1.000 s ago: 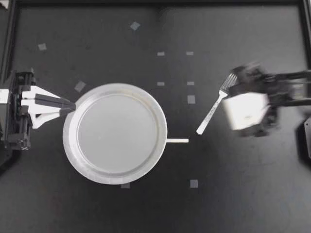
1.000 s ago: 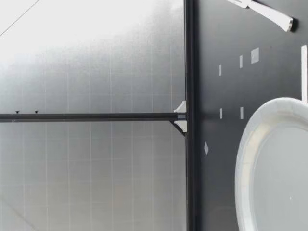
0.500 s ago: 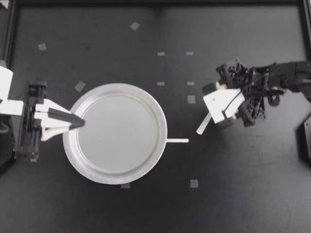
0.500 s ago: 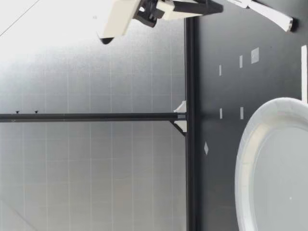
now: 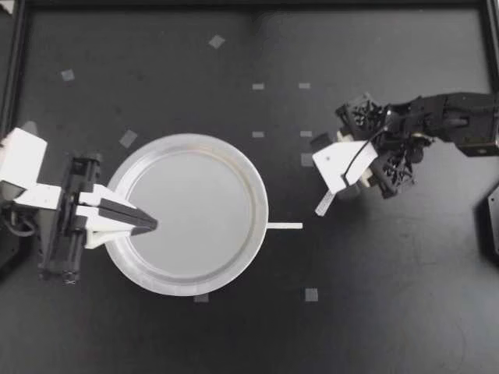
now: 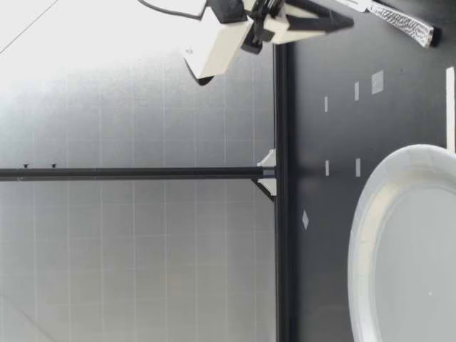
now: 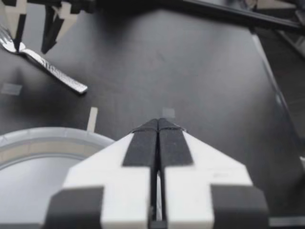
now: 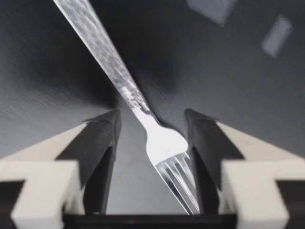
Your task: Pick up the fork and place it on the plate.
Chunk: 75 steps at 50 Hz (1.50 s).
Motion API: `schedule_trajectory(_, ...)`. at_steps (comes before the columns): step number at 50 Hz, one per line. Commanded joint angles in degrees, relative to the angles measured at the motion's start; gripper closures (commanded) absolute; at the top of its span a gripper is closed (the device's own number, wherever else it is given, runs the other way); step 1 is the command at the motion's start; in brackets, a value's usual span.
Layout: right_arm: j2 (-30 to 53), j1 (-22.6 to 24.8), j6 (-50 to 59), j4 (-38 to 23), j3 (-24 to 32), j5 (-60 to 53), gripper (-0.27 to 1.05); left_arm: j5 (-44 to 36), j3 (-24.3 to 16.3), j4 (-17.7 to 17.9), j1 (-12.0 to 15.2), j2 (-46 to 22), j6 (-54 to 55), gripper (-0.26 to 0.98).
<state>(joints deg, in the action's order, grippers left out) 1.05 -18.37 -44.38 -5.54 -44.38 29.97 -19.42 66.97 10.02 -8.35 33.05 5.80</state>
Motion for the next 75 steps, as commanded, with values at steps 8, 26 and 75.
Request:
schedule_trajectory(8, 0.1, 0.2, -0.1, 1.1, 1.1, -0.1, 0.26, -2.1, -0.8, -0.1, -0.3, 0.3, 0.4, 0.73)
schedule_trajectory(26, 2.1, 0.2, 0.0, 1.4, 2.1, -0.1, 0.34, -2.2, -0.8, -0.1, -0.3, 0.4, 1.2, 0.73)
schedule_trajectory(75, -7.7, 2.5, 0.3, 38.5, 20.1, 20.4, 0.87, 2.7, -4.0, 0.1, 3.3, 3.0, -18.9, 0.52)
